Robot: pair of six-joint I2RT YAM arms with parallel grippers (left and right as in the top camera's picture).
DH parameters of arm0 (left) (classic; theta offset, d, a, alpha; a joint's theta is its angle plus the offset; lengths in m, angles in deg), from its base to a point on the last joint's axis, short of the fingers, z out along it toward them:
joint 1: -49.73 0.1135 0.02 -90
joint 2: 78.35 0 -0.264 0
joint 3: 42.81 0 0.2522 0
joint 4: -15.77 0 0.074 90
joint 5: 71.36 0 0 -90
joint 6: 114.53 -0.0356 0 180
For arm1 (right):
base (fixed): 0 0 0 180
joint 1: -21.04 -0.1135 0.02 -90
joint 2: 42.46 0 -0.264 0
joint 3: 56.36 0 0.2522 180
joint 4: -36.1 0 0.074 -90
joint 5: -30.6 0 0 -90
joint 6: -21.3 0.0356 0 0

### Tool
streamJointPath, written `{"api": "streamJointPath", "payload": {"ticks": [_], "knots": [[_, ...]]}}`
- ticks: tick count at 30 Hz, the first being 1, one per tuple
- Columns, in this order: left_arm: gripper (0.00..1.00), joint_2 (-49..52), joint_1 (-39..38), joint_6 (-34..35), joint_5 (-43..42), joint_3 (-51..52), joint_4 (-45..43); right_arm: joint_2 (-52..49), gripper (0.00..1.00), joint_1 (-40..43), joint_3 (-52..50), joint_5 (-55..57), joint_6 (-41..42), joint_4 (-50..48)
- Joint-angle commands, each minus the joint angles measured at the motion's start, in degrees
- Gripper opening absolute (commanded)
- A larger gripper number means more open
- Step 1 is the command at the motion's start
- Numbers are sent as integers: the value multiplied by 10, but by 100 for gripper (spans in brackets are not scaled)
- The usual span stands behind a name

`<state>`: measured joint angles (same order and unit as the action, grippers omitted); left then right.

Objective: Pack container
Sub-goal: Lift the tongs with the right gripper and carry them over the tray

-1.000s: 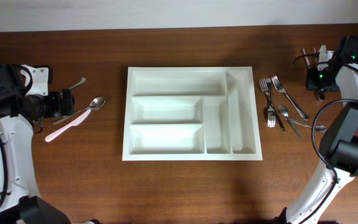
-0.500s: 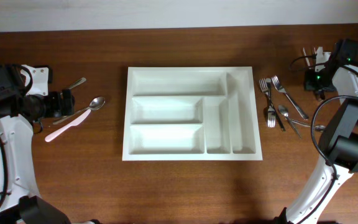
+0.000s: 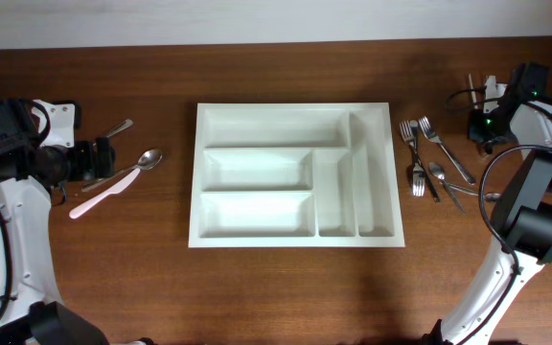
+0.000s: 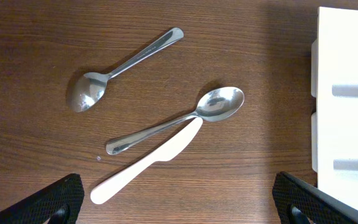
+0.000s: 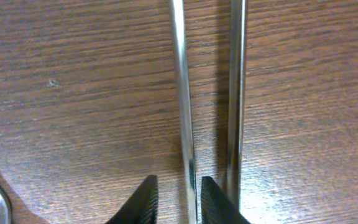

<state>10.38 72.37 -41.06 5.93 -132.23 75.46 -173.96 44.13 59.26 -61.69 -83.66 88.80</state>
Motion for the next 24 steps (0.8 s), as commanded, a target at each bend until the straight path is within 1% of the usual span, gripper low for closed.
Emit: {"api": "streamJointPath", "payload": {"ticks": [1, 3, 4, 6, 7, 10, 13, 17, 19, 24], "knots": [[99, 4, 2, -7, -10, -11, 0, -10, 19, -1, -3, -5, 18, 0], [99, 4, 2, -7, -10, -11, 0, -10, 20, -1, -3, -5, 19, 0], [99, 4, 2, -7, -10, -11, 0, -10, 32, -1, -3, -5, 19, 0], [99, 4, 2, -7, -10, -11, 0, -11, 34, -1, -3, -5, 19, 0], [99, 4, 2, -7, -10, -11, 0, -12, 33, -1, -3, -5, 19, 0], [99, 4, 2, -7, -10, -11, 0, -21, 24, -1, -3, -5, 20, 0], [99, 4, 2, -7, -10, -11, 0, -36, 22, -1, -3, -5, 35, 0], [99, 4, 2, -7, -10, -11, 0, -43, 8, -1, -3, -7, 50, 1], [99, 4, 2, -7, -10, -11, 0, -43, 4, -1, -3, -7, 50, 0], [99, 4, 2, -7, -10, -11, 0, -37, 4, -1, 4, -5, 50, 13]]}}
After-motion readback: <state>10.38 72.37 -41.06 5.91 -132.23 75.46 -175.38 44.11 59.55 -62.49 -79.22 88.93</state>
